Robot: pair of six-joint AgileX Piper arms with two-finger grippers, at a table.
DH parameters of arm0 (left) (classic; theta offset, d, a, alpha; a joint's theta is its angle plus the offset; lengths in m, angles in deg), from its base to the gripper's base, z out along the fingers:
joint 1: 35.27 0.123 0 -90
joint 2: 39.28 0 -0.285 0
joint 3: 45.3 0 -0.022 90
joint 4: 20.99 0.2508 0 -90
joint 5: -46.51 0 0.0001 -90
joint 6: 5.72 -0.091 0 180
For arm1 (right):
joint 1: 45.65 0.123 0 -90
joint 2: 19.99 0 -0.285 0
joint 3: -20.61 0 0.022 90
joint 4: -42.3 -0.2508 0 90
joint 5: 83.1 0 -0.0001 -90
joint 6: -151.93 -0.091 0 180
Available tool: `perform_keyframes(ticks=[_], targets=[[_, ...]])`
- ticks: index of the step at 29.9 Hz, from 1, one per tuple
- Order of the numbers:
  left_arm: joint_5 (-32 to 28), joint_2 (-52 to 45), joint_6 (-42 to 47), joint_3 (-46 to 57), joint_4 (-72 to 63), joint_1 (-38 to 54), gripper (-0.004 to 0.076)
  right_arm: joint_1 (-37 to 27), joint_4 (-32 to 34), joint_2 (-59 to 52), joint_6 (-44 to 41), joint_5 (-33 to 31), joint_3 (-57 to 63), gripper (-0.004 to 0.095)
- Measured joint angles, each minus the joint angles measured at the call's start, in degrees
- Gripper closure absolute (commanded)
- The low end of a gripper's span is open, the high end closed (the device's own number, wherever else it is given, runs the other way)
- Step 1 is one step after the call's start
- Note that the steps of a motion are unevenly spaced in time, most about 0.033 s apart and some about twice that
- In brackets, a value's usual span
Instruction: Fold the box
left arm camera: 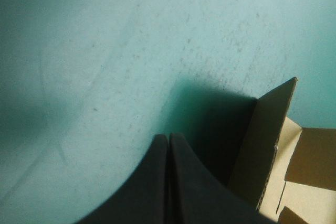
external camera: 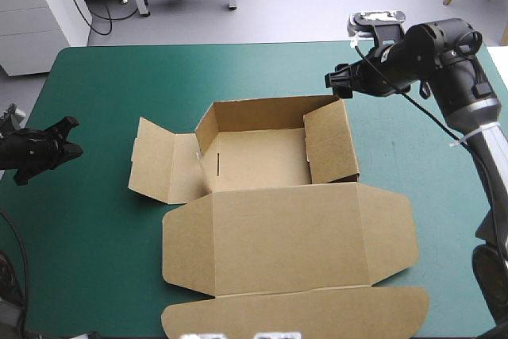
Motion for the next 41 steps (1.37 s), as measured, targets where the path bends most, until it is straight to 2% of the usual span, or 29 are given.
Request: perform_keyframes(ticks=[6,12,25,41], targets=[[0.24,0.0,0.0,0.0,0.05,0.0,0.0734,0.0,1.58,-0.95,-1.41,-0.19,6.91,0.0179],[0.41,0.0,0.0,0.0,0.05,0.0,0.0734,0.0,0.94,3.64,-1.41,0.0,10.65,0.0179],[0.41,0.0,0.0,0.0,0.05,0.0,0.0734,3.2,-0.04,16.32,-1.41,1.25,10.81,0.018],[0.25,0.0,0.0,0.0,0.05,0.0,0.0734,3.2,0.34,16.68,-1.41,1.32,10.87,0.018]])
